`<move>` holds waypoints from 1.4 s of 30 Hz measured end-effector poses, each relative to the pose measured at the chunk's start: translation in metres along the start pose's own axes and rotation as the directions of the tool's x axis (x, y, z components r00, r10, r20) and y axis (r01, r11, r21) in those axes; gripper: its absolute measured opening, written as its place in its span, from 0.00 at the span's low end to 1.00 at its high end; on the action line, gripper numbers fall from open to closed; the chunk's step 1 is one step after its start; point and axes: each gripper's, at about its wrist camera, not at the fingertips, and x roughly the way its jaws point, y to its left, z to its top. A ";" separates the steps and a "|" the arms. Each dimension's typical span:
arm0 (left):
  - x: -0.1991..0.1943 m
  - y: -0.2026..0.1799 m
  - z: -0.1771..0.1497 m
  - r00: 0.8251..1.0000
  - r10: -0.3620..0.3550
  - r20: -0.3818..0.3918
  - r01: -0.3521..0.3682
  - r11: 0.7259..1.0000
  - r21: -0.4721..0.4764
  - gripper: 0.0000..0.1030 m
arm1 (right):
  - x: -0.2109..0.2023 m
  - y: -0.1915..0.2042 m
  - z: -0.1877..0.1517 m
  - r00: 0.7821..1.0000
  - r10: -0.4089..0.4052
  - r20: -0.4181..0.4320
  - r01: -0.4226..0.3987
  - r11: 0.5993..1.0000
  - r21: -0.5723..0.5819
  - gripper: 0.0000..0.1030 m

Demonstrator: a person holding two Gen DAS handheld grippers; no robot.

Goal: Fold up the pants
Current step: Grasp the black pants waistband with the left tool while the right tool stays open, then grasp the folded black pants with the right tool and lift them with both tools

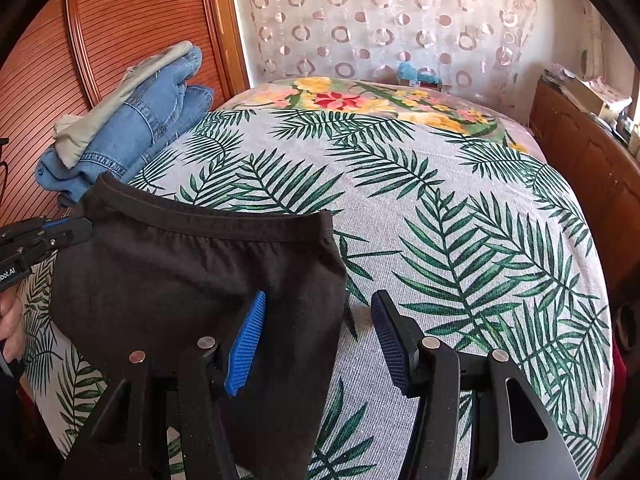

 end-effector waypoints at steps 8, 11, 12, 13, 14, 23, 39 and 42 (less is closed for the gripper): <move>0.005 0.000 -0.003 1.000 0.007 -0.016 -0.007 1.000 -0.002 0.08 | 0.010 0.002 0.013 1.000 0.002 -0.026 -0.002 1.000 0.001 0.54; 0.005 0.000 -0.004 1.000 0.003 -0.012 -0.003 1.000 -0.004 0.07 | 0.010 0.005 0.012 0.999 0.034 -0.024 -0.034 0.999 0.001 0.37; 0.003 -0.001 -0.004 1.000 -0.002 -0.007 0.002 1.000 -0.003 0.07 | 0.010 0.005 0.012 0.999 0.041 -0.025 -0.041 0.999 0.003 0.31; 0.001 -0.001 -0.004 1.000 -0.007 0.000 0.007 1.000 -0.001 0.06 | 0.010 0.006 0.012 0.998 0.052 -0.027 -0.052 0.999 0.006 0.25; -0.002 -0.002 -0.003 1.000 -0.012 0.009 0.012 1.000 0.001 0.06 | 0.010 0.007 0.012 0.997 0.074 -0.031 -0.074 0.997 0.009 0.16; -0.048 -0.026 0.005 0.991 -0.064 0.119 0.058 0.997 0.055 0.06 | -0.011 0.008 -0.002 0.994 0.097 0.055 -0.099 0.994 0.034 0.11; -0.099 -0.045 0.030 0.966 -0.078 0.245 0.052 0.992 0.112 0.06 | -0.107 0.014 -0.020 0.958 0.036 0.285 -0.048 0.998 0.034 0.11; -0.105 -0.046 0.032 0.961 -0.076 0.265 0.045 0.992 0.120 0.06 | -0.122 0.016 -0.019 0.950 0.037 0.311 -0.046 0.999 0.022 0.11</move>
